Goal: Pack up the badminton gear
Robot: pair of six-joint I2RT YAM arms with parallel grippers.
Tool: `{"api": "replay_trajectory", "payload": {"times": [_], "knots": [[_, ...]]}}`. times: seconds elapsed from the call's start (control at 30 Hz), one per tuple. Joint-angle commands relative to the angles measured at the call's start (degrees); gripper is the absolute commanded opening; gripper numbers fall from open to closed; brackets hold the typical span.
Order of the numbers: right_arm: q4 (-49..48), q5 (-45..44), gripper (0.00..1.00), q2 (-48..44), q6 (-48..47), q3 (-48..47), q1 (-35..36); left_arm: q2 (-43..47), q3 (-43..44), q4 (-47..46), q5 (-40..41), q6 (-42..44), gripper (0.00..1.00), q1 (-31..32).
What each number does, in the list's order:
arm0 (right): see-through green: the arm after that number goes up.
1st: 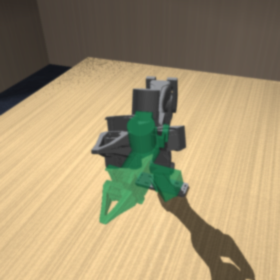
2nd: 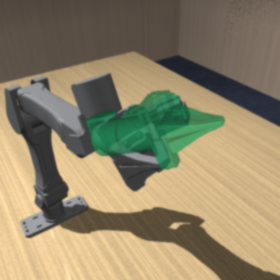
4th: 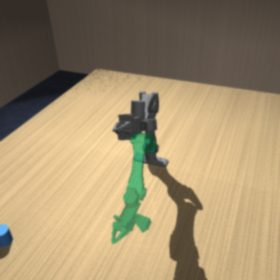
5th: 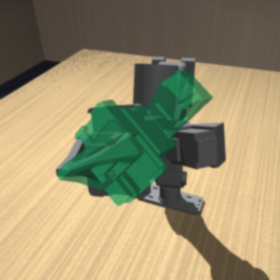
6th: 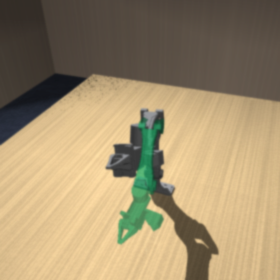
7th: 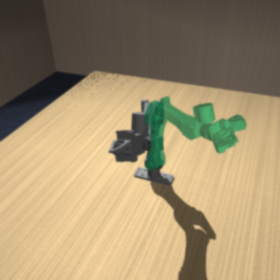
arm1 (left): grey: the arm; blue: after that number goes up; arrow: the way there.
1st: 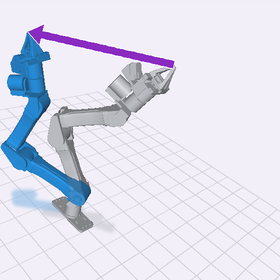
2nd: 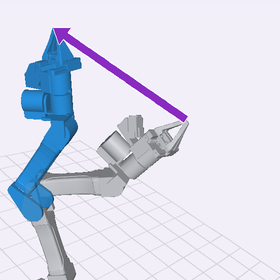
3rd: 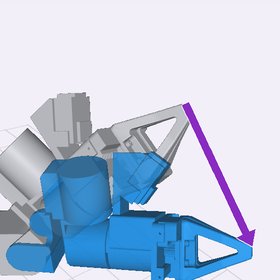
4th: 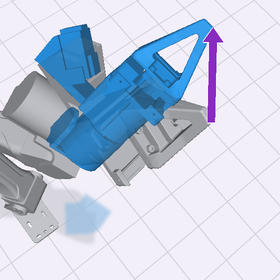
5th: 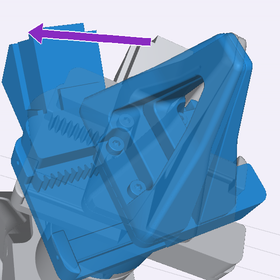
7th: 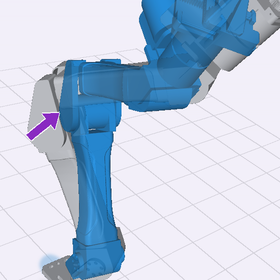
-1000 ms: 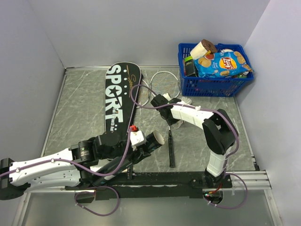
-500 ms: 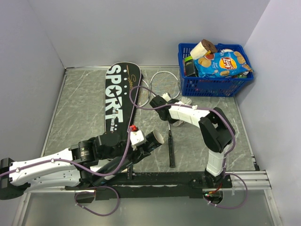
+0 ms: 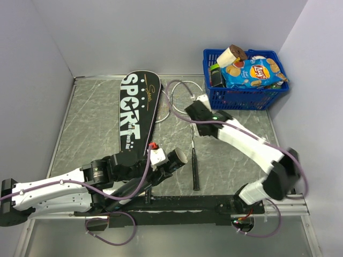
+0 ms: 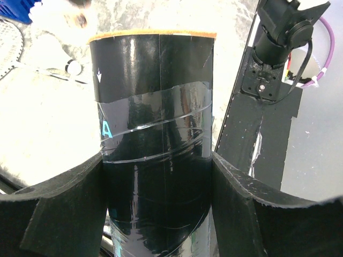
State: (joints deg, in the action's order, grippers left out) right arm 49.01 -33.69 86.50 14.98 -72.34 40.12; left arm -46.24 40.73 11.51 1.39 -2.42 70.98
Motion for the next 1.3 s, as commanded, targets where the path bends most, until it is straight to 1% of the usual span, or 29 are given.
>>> {"api": "replay_trajectory", "payload": {"times": [0.0,0.03,0.07,0.1,0.13,0.17,0.2,0.27,0.3,0.37,0.4,0.47,0.5,0.53,0.63,0.7,0.73,0.97,1.2,1.27], "knots": [[3.89,8.63,0.0,-12.81,3.21,-2.37,-0.04,-0.87,1.02,-1.84,0.02,0.22,0.46,0.56],[3.98,10.3,0.0,-14.59,3.04,-2.63,-0.04,-0.96,0.76,-1.84,0.02,0.48,0.46,0.56],[3.9,16.14,0.0,-16.34,2.6,-2.9,-1.0,-1.05,0.84,-1.93,0.02,0.57,0.46,0.65],[2.85,19.94,0.0,-19.84,2.16,-2.81,-1.44,-1.05,0.84,-2.01,0.02,0.83,0.46,0.82],[2.58,22.5,0.0,-21.44,2.33,-2.72,-2.06,-1.05,0.58,-2.19,0.11,0.92,0.46,0.91],[2.66,27.49,0.0,-22.94,2.24,-3.07,-2.58,-1.05,0.49,-2.37,0.11,1.01,0.46,0.91],[2.67,29.71,0.0,-25.74,2.33,-3.25,-3.46,-0.87,0.32,-2.45,0.28,1.1,0.46,1.0],[3.02,34.37,0.0,-27.87,2.16,-3.77,-4.52,-0.7,-0.04,-2.8,0.37,1.53,0.46,1.09],[3.37,38.48,0.0,-29.35,2.16,-4.04,-5.31,-0.7,-0.21,-2.89,0.63,1.71,0.46,1.18],[3.9,42.2,0.0,-30.51,1.98,-4.48,-5.75,-0.61,-0.47,-3.24,0.81,1.71,0.46,1.18],[4.07,46.31,0.0,-31.47,1.89,-4.48,-5.93,-0.52,-0.56,-3.42,0.98,1.71,0.46,1.26],[4.07,50.55,0.0,-32.09,1.63,-4.39,-6.45,-0.34,-0.83,-3.86,1.07,1.8,0.46,1.27],[3.9,52.83,0.0,-32.96,1.63,-4.22,-6.46,0.0,-1.0,-4.04,1.25,3.71,0.46,1.27],[3.46,56.42,0.0,-33.32,1.54,-3.78,-6.54,0.01,-1.26,-4.21,1.42,3.73,0.46,1.27],[3.46,63.37,0.0,-34.2,0.58,-3.25,-6.63,0.71,-1.71,-5.09,1.6,3.82,0.46,1.27],[3.63,65.85,0.0,-34.64,0.05,-3.07,-7.24,1.23,-1.88,-5.62,1.51,4.0,0.45,1.27],[3.81,68.47,0.0,-34.82,-0.13,-3.07,-7.6,1.41,-1.97,-5.79,1.6,3.91,0.45,1.27],[3.81,75.34,0.0,-37.1,-0.31,-2.37,-8.39,3.7,-2.85,-6.85,0.55,4.09,0.43,1.35],[1.44,80.09,0.0,-37.46,1.19,0.53,-8.48,5.54,-3.29,-8.61,-2.35,3.65,0.43,1.35],[0.82,80.01,0.0,-37.19,1.45,1.67,-8.39,6.07,-3.29,-8.96,-3.14,3.56,0.43,1.35]]}}
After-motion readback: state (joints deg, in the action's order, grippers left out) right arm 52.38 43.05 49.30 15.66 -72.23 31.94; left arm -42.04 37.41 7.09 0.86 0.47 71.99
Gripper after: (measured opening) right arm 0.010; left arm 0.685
